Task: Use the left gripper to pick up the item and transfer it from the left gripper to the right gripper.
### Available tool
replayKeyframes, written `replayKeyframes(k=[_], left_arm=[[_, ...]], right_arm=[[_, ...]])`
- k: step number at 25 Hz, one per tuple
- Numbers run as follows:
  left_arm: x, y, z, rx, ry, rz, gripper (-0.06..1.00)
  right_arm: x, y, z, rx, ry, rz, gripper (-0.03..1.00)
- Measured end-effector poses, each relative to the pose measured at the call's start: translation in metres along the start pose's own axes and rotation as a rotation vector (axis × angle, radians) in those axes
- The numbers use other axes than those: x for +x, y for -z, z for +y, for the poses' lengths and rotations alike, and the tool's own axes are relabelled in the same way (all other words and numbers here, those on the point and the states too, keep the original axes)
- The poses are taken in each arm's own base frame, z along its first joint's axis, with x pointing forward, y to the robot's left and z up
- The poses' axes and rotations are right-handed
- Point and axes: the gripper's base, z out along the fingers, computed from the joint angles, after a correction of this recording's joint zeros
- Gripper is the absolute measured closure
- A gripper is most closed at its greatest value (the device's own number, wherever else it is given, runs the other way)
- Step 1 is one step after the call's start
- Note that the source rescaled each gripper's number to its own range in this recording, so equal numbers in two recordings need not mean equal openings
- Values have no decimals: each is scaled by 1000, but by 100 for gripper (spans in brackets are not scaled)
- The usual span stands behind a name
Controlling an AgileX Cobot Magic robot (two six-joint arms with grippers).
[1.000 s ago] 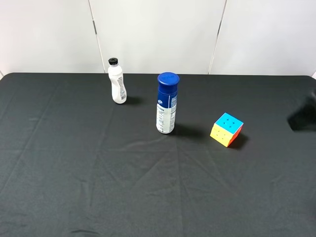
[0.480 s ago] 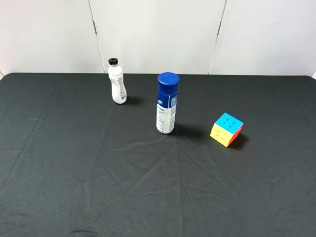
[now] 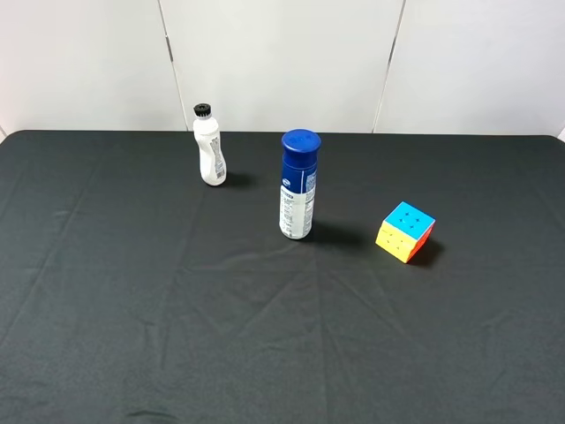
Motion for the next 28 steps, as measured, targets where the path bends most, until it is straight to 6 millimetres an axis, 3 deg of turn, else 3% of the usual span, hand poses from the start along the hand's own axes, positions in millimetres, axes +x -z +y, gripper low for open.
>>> replayKeyframes(k=[15,28], left_arm=[[0,0,0,0,0,0,-3],[0,0,0,0,0,0,-3]], right_arm=[[0,0,0,12,-4,0,-3],[0,0,1,348,-157,-7,-3]])
